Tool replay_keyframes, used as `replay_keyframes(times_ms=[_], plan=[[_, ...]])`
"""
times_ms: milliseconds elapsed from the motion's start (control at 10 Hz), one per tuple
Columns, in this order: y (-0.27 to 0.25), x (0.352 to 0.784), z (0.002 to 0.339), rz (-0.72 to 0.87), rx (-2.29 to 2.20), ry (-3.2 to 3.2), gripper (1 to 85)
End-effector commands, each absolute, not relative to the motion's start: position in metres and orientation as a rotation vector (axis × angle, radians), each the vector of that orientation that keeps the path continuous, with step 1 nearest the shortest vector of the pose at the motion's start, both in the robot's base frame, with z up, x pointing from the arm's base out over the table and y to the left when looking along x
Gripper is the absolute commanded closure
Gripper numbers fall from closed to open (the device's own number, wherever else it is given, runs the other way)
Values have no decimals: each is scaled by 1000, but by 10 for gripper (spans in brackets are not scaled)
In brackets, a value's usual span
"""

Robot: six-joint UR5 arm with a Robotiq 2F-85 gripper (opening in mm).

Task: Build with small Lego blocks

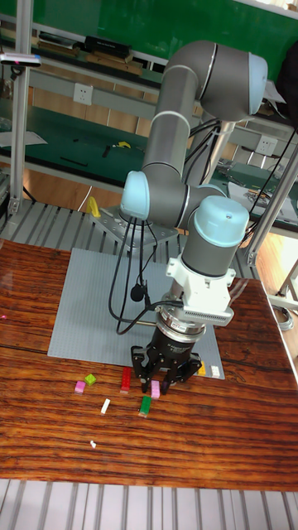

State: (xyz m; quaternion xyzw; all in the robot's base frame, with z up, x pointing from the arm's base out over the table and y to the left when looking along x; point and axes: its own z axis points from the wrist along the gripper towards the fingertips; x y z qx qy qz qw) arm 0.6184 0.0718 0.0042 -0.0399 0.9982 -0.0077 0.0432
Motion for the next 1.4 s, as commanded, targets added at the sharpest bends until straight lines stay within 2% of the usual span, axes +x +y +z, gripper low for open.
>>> replay_keyframes(times_ms=[0,1300], plan=[[73,617,6,-7,-99,3055,467],[74,612,1,-9,-49,3081,507]])
